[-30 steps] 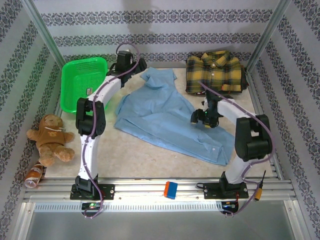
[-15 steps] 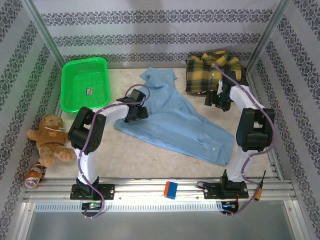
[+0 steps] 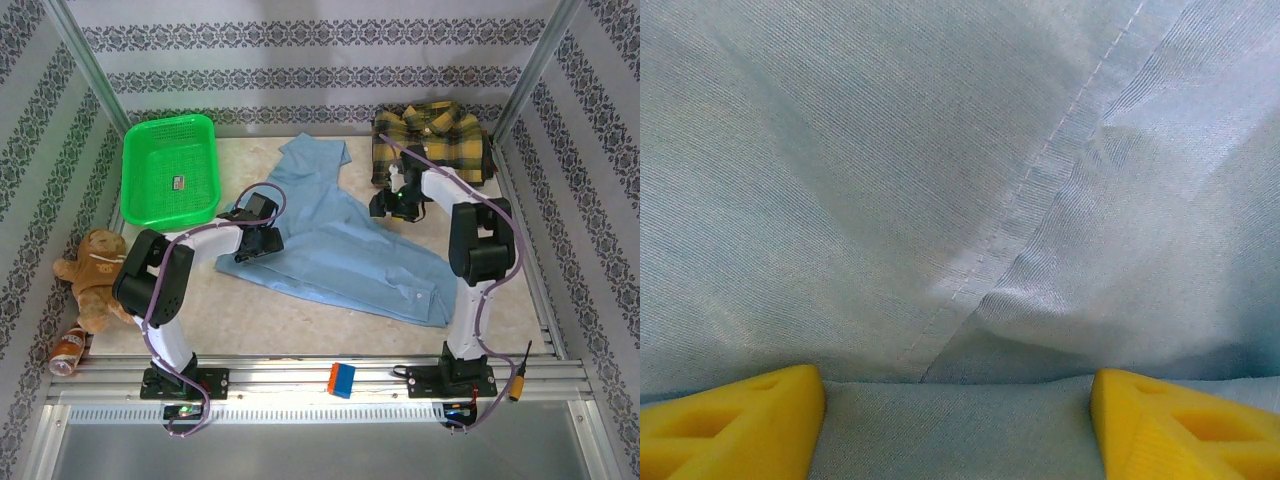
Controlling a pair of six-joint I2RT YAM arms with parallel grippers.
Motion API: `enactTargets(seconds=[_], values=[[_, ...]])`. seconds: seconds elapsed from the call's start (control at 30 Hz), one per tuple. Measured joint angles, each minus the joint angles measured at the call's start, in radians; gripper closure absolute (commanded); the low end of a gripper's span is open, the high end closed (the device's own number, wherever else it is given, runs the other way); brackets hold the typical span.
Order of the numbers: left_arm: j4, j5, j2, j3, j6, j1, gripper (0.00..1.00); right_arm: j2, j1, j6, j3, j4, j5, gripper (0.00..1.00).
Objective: Fold and stack the long sleeve shirts
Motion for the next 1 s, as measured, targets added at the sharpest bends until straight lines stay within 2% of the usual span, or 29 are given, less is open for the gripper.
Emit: enactTargets(seconds=[0.17,0.27,0.53,0.6,0.77,1.0], values=[[0.024,0.002,-0.013,-0.021,0.000,0.000,0.29,0.055,0.006,0.000,0.021,-0.004,0.000,0.40],[0.043,0.005,-0.024,-0.040,0.000,0.000,0.29,0.070,0.013,0.000,0.034,-0.006,0.003,0.48],[0.070,0.012,-0.052,-0.081,-0.001,0.000,0.30,0.072,0.038,0.006,0.037,-0.008,-0.026,0.92],[0.070,0.012,-0.057,-0.087,-0.002,0.000,0.30,0.072,0.049,0.008,0.037,-0.011,-0.022,1.00],[0.069,0.013,-0.084,-0.118,-0.004,0.000,0.30,0.057,0.058,0.023,0.036,-0.010,0.077,1.00],[0.069,0.026,-0.127,-0.169,-0.004,0.000,0.30,-0.119,0.071,0.025,-0.005,0.085,0.382,1.00]])
